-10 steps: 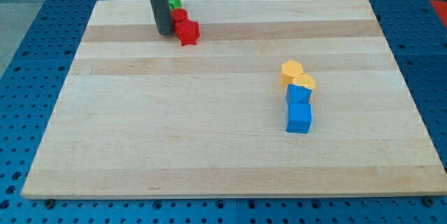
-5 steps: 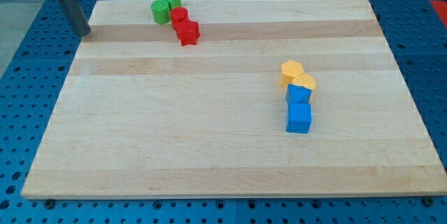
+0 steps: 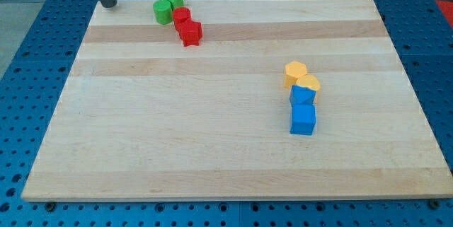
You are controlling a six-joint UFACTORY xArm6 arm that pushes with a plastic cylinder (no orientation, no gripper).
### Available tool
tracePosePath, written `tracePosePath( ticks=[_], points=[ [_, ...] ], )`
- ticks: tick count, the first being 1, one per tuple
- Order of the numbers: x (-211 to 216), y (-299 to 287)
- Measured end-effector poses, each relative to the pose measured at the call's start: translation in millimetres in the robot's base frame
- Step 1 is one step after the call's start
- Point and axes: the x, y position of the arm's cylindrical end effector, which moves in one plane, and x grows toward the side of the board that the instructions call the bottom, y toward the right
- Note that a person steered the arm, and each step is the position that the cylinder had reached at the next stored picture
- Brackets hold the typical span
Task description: Slide green star towards top center
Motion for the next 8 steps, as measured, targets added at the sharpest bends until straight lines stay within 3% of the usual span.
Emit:
tracePosePath(
  ticks=[4, 7, 8],
  points=[
    [-5.0, 169.4],
    [-4.8, 181.0],
    [-5.3, 152.5]
  ],
)
